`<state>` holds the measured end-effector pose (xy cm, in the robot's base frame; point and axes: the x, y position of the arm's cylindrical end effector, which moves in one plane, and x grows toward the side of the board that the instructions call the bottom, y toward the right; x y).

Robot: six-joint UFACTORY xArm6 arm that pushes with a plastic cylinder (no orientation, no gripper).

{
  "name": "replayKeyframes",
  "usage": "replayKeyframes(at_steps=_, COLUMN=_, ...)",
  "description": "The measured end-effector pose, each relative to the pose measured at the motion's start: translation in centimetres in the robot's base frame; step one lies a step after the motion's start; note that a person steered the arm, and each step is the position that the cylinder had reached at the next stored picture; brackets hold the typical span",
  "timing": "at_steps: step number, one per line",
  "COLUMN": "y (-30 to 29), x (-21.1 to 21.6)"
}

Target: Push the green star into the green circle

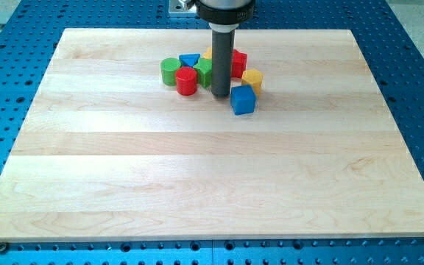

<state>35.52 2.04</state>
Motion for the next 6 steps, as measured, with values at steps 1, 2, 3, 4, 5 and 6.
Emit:
replayKeyframes(at_steps=1, y=0.8, x=-3.7)
replayKeyframes(at_steps=2, y=0.9, x=-3.4)
replayKeyframes(at_steps=3, y=1.7, x=-4.2)
replayKeyframes(at_steps=4, y=-3.1, x=-2.9)
replayKeyframes(at_steps=5, y=-7.0, x=-2.5)
replayKeyframes(at_steps=6, y=-4.4, x=-3.1)
